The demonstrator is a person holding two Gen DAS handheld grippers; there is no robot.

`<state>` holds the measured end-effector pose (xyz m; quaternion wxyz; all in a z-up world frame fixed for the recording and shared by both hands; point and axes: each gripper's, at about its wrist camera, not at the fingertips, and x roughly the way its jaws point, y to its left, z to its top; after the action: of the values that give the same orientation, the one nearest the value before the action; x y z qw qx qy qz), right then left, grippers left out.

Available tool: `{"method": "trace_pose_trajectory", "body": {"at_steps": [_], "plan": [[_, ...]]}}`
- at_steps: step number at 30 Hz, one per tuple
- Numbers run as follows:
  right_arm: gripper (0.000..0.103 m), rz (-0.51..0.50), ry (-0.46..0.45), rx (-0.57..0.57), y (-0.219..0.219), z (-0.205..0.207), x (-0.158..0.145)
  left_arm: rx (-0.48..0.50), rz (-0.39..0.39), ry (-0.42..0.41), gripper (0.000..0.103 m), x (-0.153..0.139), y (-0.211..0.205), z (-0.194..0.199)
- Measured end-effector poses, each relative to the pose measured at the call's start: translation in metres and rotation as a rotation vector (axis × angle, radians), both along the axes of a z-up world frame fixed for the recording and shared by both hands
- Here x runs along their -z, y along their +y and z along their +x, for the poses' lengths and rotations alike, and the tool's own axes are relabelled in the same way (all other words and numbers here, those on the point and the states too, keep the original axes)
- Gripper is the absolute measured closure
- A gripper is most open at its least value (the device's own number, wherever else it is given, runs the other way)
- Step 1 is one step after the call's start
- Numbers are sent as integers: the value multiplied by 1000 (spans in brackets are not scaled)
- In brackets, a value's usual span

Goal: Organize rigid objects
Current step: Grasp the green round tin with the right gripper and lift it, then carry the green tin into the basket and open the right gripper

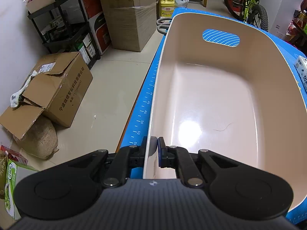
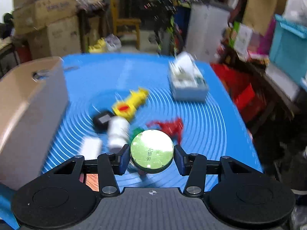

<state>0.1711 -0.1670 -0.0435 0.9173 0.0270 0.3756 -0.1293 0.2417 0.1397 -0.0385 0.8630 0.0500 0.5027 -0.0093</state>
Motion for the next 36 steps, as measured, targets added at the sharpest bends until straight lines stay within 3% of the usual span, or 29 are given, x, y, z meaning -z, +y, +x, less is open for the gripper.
{"method": "trace_pose_trajectory", "body": {"at_steps": [10, 15, 24, 36], "plan": [[49, 7, -161, -236, 76, 43, -74, -4, 15, -7, 91, 1, -4, -2], [49, 1, -181, -332, 118, 68, -82, 0, 17, -9, 91, 2, -3, -3], [49, 33, -81, -430, 175, 114, -54, -4, 8, -4, 91, 2, -2, -2], [49, 5, 171, -487, 218, 149, 5, -12, 0, 1, 92, 3, -1, 0]]}}
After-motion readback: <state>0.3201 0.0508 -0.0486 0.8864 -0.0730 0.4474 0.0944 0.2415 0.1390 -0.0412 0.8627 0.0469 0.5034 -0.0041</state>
